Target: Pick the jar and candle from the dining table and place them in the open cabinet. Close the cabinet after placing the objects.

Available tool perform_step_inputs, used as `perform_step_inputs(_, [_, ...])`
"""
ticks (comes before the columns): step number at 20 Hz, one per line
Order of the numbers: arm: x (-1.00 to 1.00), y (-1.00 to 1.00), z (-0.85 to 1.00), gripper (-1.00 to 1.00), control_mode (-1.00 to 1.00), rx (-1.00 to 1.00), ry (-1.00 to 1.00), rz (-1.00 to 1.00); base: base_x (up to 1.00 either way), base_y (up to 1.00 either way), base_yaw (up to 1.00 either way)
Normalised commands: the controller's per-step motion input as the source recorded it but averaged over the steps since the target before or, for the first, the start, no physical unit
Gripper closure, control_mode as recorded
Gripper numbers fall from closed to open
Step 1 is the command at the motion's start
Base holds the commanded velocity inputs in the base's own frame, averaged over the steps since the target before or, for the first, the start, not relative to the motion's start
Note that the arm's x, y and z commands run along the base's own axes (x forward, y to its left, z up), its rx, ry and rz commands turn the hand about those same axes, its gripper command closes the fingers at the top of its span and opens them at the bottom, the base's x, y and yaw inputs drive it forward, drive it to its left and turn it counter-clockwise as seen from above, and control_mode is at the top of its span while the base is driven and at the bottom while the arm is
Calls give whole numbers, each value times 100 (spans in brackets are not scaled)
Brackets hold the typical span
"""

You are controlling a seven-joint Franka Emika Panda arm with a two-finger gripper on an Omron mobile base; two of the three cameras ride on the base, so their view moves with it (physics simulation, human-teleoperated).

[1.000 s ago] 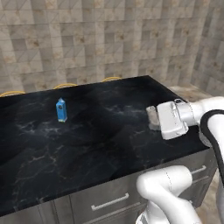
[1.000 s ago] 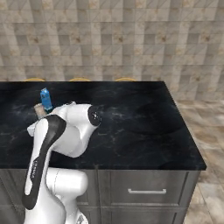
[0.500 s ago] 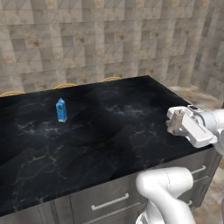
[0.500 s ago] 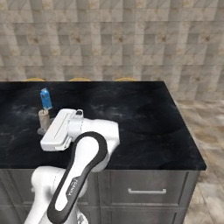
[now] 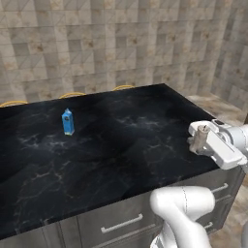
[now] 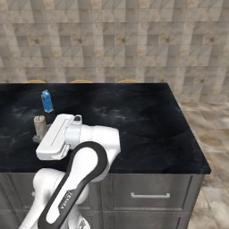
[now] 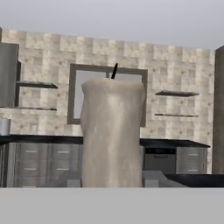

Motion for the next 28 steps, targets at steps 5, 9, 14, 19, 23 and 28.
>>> perform_step_inputs(5, [-5, 0, 0, 100, 100, 0, 0, 0, -2, 25, 27])
perform_step_inputs(9, [0, 0, 0, 100, 100, 0, 0, 0, 0, 62, 59])
perform_step_inputs(14, [0, 0, 0, 100, 100, 0, 0, 0, 0, 61, 61])
perform_step_inputs(19, [0, 0, 0, 100, 100, 0, 0, 0, 4, 68, 66])
perform_step_inputs(23, [0, 0, 0, 100, 100, 0, 0, 0, 19, 58, 73])
perform_step_inputs(28, [0, 0, 0, 100, 100, 0, 0, 0, 17, 55, 74])
